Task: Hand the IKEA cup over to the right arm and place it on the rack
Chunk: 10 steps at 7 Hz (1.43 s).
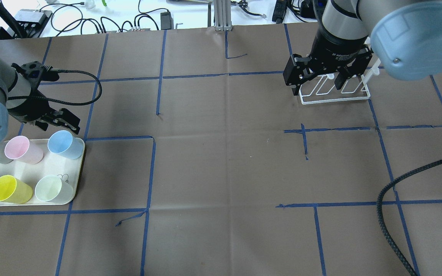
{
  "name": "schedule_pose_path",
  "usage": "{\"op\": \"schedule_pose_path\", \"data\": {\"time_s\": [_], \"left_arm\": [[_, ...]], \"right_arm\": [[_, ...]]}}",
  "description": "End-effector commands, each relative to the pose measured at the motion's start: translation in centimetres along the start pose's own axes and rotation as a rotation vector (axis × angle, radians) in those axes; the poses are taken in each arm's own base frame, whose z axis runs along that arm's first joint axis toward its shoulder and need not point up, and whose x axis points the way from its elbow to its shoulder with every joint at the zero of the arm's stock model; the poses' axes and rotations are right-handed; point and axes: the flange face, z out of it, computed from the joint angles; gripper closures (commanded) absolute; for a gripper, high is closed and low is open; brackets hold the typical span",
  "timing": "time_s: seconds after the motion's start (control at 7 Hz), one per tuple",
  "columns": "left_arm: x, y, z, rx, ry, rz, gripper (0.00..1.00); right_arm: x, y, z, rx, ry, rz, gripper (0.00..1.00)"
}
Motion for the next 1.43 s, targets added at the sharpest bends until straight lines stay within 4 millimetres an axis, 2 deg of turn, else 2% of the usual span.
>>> {"op": "schedule_pose_path", "data": {"time_s": [0.0,0.29,0.43,0.71,1.0,1.14,1.29], "left_arm": [[-0.8,0.0,5.2,0.016,-0.011,-0.016,0.01],[-0.7,0.2,8.9,0.020,-0.013,-0.017,0.01],[-0.8,0.2,9.7,0.021,-0.015,-0.017,0.01],[-3.1,1.0,10.0,0.013,-0.014,-0.062,0.01],[-3.1,1.0,10.0,0.015,-0.013,-0.066,0.01],[-3.0,1.0,10.0,0.016,-0.011,-0.068,0.04],[-2.9,0.9,9.9,0.018,-0.012,-0.062,0.17]], "right_arm": [[0.0,0.0,0.0,0.000,0.000,-0.001,0.00],[0.0,0.1,0.2,-0.003,0.000,-0.001,0.00],[0.0,0.1,0.2,-0.003,0.000,-0.001,0.00],[0.0,0.0,0.1,-0.002,0.000,-0.001,0.00],[0.0,0.0,0.1,0.000,0.000,-0.002,0.00],[0.0,0.0,0.0,0.001,0.000,-0.002,0.00],[0.0,0.0,0.1,0.000,0.000,-0.002,0.00]]}}
